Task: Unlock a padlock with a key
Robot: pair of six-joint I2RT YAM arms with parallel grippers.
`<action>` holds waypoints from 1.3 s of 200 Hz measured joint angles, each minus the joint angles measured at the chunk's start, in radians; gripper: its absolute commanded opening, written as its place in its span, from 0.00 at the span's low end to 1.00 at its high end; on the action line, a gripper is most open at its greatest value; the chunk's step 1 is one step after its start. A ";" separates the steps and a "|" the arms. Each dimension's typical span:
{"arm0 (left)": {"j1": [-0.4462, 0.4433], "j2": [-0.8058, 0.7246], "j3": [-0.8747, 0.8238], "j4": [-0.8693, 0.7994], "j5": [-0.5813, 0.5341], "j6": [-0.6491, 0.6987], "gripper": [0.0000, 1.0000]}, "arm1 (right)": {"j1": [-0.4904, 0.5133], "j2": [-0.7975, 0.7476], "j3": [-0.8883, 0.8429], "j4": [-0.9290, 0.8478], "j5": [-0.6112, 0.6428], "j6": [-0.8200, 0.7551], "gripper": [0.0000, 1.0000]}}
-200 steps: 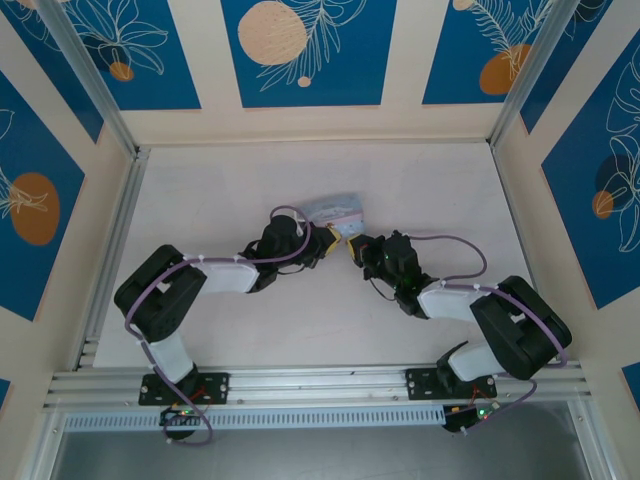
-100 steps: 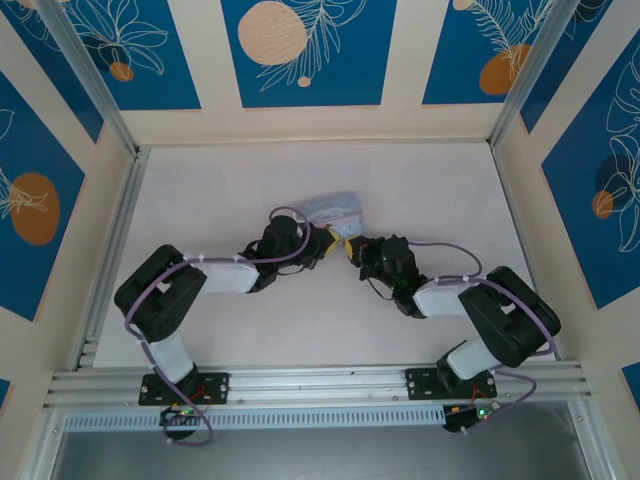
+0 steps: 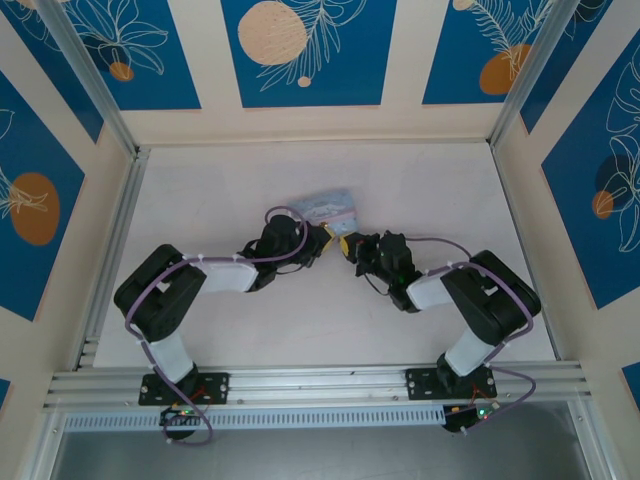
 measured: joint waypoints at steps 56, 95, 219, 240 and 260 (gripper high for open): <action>0.001 0.000 0.000 0.010 0.002 0.000 0.00 | -0.008 -0.061 0.028 -0.130 -0.011 -0.201 0.00; 0.003 0.000 0.000 0.009 -0.008 -0.002 0.00 | -0.008 -0.020 0.028 -0.061 -0.016 -0.296 0.00; 0.007 -0.023 -0.001 0.048 0.000 -0.002 0.00 | 0.036 -0.119 0.023 -0.115 0.065 -0.120 0.00; 0.007 -0.024 -0.001 0.051 0.002 -0.002 0.00 | 0.040 -0.118 0.025 -0.115 0.073 -0.115 0.00; 0.006 -0.024 -0.002 0.043 0.006 -0.001 0.00 | 0.050 -0.085 0.026 -0.068 0.071 -0.097 0.00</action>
